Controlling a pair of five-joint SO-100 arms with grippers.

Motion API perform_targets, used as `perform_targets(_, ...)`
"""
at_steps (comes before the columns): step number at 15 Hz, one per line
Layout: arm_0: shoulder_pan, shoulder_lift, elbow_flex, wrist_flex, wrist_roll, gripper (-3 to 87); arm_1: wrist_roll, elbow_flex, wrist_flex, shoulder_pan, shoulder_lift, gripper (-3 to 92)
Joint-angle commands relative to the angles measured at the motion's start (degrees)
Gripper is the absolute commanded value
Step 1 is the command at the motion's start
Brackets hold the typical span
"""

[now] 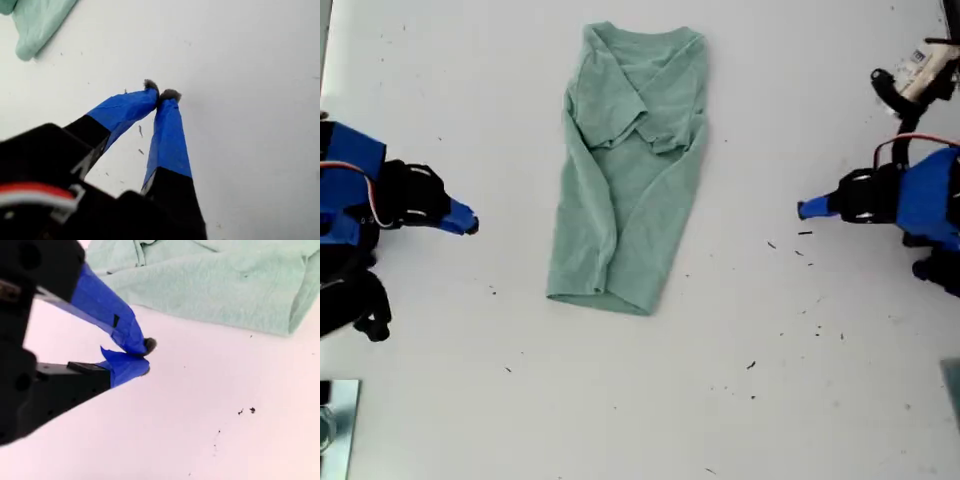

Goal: Fold t shirt

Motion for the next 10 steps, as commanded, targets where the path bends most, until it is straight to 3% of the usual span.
perform_targets(1, 3.25, -17.05, -23.29, 8.88, -0.26, 20.8, 4.66, -25.93, -5.19, -8.88, -27.77, 2.2)
perform_targets(3, 6.06, -33.66, -45.18, 14.77, 4.13, 26.6, 5.27, -57.57, -5.36, -15.29, -62.14, 20.1)
perform_targets(5, 6.5, -41.66, -51.42, 14.85, 7.56, 26.9, 5.1, -82.18, -0.35, -18.46, -84.99, 35.0)
perform_targets(6, 6.42, -44.12, -50.71, 14.59, 7.91, 27.2, 4.57, -91.58, 2.55, -19.25, -94.39, 34.5)
perform_targets(10, 4.92, -52.56, -41.04, 4.57, 11.43, 28.4, 4.57, -109.78, 1.85, -20.57, -120.41, 33.8)
